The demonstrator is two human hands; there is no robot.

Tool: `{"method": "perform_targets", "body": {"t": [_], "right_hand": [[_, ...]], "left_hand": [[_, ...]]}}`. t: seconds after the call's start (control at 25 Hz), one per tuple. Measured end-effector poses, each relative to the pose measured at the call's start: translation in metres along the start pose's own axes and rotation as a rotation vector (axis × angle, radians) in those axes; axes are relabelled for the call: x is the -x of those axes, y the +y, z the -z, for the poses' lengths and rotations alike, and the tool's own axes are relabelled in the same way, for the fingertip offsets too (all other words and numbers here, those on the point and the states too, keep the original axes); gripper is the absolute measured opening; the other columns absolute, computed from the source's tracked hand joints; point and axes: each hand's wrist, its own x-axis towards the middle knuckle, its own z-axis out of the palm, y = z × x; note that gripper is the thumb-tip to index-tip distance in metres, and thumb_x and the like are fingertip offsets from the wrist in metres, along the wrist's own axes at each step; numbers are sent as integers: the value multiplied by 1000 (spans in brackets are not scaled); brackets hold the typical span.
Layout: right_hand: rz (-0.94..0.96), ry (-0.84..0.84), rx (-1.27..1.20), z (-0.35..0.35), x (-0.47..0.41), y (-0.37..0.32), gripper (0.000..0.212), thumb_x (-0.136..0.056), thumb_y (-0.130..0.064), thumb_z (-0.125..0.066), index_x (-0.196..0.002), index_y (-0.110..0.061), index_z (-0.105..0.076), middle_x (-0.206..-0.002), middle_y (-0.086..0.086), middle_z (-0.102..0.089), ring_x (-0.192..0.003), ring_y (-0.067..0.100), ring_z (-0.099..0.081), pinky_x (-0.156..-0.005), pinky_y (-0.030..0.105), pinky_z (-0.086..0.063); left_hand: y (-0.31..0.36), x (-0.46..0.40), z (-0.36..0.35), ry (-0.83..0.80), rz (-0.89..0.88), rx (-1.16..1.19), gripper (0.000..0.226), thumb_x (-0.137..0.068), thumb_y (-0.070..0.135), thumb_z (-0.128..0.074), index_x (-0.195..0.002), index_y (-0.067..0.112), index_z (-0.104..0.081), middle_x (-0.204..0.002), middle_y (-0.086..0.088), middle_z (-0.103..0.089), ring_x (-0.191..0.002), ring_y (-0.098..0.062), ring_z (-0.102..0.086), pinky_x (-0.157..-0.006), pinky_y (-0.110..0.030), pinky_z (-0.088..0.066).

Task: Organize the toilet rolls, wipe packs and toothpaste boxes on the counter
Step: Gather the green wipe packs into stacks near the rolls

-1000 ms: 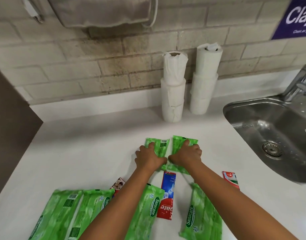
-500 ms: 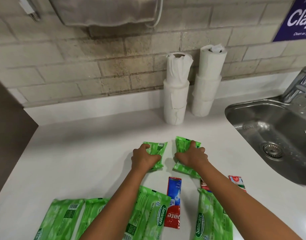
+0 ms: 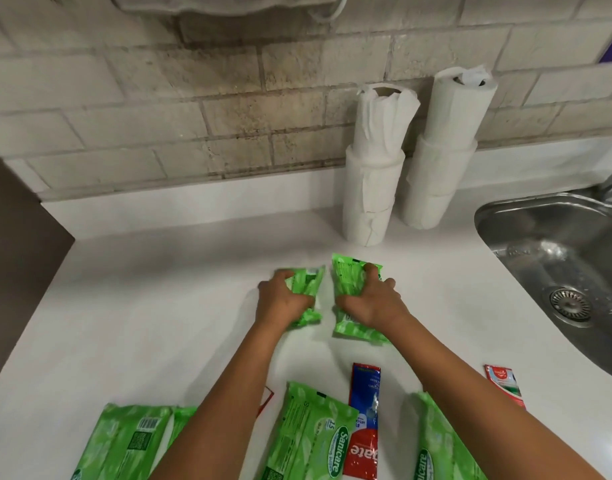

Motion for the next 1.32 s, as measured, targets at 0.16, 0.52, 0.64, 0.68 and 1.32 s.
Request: {"method": "perform_targets", "body": {"t": [0.16, 0.52, 0.64, 0.68, 1.32], "right_hand": [[94, 30, 64, -9, -18, -41, 92, -74, -41, -62, -147, -23, -9, -135, 18, -32, -125, 41, -36, -102, 41, -36], [138, 101, 325, -36, -93, -113, 98, -74, -49, -64, -146, -21, -3, -139, 18, -24, -126, 36, -30, -88, 41, -46], [160, 141, 383, -42, -116, -118, 92, -77, -50, -58, -146, -17, -6, -137, 20, -26, -123, 36, -32, -86, 41, -47], [170, 151, 412, -43, -122, -118, 88, -80, -50, -55, -146, -16, -8, -138, 20, -26, -123, 36, -32, -86, 41, -46], [411, 211, 427, -5, -12, -51, 59, -87, -39, -50, -138, -14, -35, -139, 13, -39, -124, 36, -36, -98, 44, -37]], "left_hand": [[-1, -37, 33, 221, 51, 145, 69, -65, 18, -77, -129, 14, -50, -127, -19, -54, -110, -32, -58, -91, -27, -45], [6, -107, 46, 202, 123, 40, 73, -70, 18, -72, -136, 17, -39, -136, -16, -31, -117, -38, -49, -98, -39, -44], [5, -121, 42, 215, 174, -24, 70, -71, 22, -67, -135, 18, -38, -135, -15, -31, -119, -39, -44, -97, -41, -41], [5, -123, 40, 230, 189, -84, 68, -73, 25, -66, -135, 19, -38, -137, -15, -30, -121, -39, -41, -98, -42, -39], [29, 4, 67, 197, -68, 28, 60, -71, 40, -64, -128, 24, -54, -136, -11, -48, -120, -31, -52, -103, -41, -43]]}}
